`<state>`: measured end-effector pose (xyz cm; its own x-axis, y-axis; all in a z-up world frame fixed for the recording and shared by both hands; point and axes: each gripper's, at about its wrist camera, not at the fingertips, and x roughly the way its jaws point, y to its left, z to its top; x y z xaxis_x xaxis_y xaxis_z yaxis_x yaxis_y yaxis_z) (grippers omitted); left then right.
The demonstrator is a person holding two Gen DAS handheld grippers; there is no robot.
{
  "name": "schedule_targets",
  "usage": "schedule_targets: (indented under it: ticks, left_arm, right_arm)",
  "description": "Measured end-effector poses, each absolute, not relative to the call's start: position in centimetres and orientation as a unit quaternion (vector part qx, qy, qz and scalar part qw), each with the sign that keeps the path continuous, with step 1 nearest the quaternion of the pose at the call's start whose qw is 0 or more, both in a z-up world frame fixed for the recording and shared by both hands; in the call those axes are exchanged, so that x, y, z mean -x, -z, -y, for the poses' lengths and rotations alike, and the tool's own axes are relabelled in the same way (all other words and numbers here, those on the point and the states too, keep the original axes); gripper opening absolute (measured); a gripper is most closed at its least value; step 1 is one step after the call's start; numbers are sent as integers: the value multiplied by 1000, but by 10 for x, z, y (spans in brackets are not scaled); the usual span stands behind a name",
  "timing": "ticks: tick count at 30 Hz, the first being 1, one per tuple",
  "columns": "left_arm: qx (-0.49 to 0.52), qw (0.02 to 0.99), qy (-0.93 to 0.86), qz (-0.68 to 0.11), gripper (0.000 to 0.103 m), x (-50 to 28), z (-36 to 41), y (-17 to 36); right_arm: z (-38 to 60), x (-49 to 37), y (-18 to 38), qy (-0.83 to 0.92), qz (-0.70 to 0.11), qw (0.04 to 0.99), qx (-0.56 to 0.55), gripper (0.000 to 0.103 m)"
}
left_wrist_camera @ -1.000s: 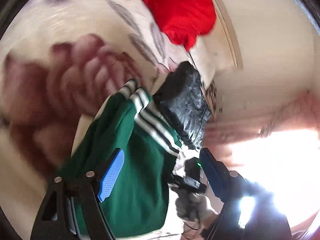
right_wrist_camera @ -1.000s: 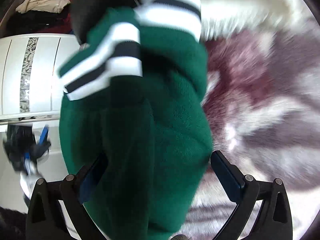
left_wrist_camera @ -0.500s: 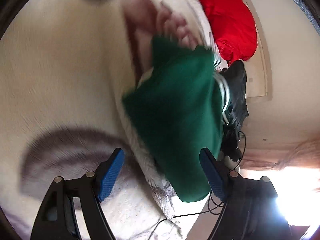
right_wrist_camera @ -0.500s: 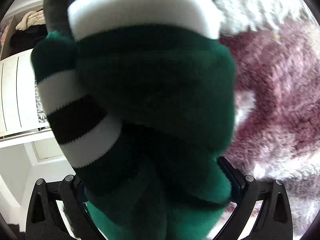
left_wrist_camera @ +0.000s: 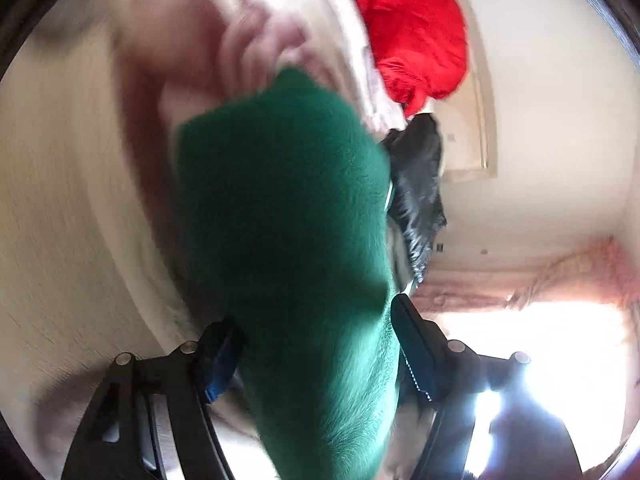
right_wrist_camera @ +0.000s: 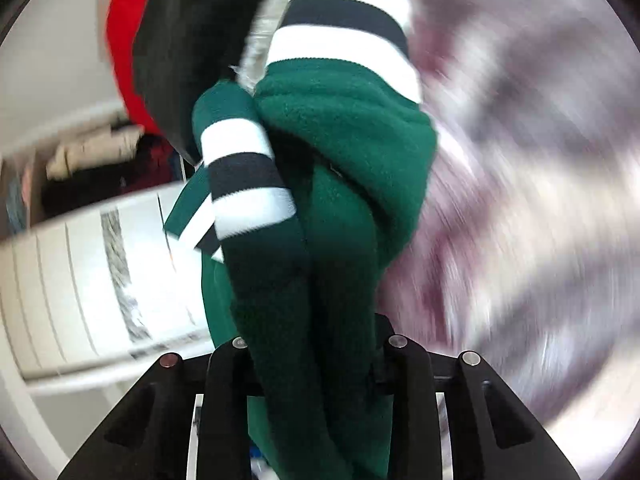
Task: Fold large clothes
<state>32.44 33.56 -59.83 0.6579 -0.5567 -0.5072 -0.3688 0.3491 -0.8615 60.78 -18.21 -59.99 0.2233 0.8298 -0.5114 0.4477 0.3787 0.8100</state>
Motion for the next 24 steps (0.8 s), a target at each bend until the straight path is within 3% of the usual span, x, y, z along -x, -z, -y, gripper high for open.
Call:
schedule_targets:
  ticks: [3, 7, 9, 10, 12, 15, 18, 20, 23, 24]
  left_arm:
    - [546, 713, 97, -430, 68, -349, -369, 578]
    - [501, 700, 61, -504, 68, -355, -385, 604]
    - [489, 696, 46, -523, 68, -344, -390, 615]
    - [498, 699, 46, -512, 70, -334, -391, 613]
    - [499, 712, 25, -492, 70, -315, -399, 601]
    - [452, 746, -47, -487, 72, -277, -403, 577]
    - [351, 772, -134, -512, 74, -229, -391, 578]
    - [251, 761, -192, -566, 74, -203, -375, 603]
    - [211, 718, -202, -632, 75, -177, -359, 660]
    - [220, 729, -205, -616, 76, -171, -359, 663]
  right_arm:
    - [173, -520, 594, -139, -600, 538, -576, 29]
    - [108, -407, 608, -115, -617, 482, -611, 30]
    - [93, -364, 623, -88, -625, 458, -626, 38]
    - [92, -360, 629, -81, -635, 456, -618, 42]
    - [95, -358, 627, -84, -655, 460, -593, 62]
    - [107, -361, 607, -97, -679, 479, -547, 71]
    - [134, -356, 581, -79, -699, 516, -489, 79]
    - [152, -357, 561, -60, -704, 537, -460, 79]
    - [152, -394, 527, -67, -691, 589, -414, 79]
    - [153, -413, 518, -78, -684, 605, -401, 79]
